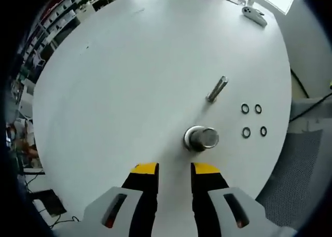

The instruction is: Place the washer onto the threaded stud by aligning its center hole with the stud, sliding it down to the base, and recovering from edge contact or off-axis alignment until the washer reaches the visible bottom stop.

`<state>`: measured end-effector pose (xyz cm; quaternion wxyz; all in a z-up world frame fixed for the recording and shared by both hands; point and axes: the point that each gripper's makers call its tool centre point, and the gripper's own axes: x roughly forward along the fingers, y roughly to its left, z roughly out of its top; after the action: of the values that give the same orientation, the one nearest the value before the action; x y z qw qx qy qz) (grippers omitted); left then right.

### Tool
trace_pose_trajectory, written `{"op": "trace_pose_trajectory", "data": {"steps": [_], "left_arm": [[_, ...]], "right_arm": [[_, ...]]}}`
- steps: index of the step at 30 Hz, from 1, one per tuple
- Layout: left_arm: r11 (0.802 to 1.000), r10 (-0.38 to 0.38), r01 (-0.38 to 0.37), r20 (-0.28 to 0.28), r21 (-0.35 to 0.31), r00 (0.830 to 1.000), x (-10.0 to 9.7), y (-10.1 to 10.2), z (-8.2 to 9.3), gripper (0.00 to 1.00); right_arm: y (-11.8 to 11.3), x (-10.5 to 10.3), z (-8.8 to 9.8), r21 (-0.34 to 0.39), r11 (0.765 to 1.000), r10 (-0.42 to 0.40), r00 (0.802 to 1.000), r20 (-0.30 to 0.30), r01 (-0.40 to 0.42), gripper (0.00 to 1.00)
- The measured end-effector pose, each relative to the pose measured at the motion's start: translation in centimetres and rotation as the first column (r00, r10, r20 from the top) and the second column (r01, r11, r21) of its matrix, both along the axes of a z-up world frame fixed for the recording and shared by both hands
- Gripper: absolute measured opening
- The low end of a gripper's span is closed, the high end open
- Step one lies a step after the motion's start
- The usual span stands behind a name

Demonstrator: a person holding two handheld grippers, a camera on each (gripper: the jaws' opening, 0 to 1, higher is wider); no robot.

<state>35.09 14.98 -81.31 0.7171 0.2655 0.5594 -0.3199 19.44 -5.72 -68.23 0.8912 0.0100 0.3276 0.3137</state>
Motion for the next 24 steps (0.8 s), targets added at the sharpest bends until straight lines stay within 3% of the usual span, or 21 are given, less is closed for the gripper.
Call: {"op": "trace_pose_trajectory", "data": {"steps": [3, 7, 24], "left_arm": [[0.999, 0.028, -0.028, 0.0, 0.018, 1.0, 0.0, 1.6, -0.2, 0.22], [0.995, 0.094, -0.094, -0.011, -0.015, 0.996, 0.1, 2.3, -0.3, 0.23], [0.989, 0.143, -0.143, -0.021, -0.02, 0.99, 1.2, 2.6, -1.8, 0.27]], "right_arm": [[0.0, -0.1, -0.1, -0.006, 1.0, 0.005, 1.0, -0.004, -0.006, 0.27], [0.0, -0.1, -0.3, -0.014, 1.0, 0.009, 1.0, -0.01, -0.009, 0.27], [-0.1, -0.2, -0.8, -0.042, 0.999, 0.013, 1.0, -0.025, -0.014, 0.26]]}}
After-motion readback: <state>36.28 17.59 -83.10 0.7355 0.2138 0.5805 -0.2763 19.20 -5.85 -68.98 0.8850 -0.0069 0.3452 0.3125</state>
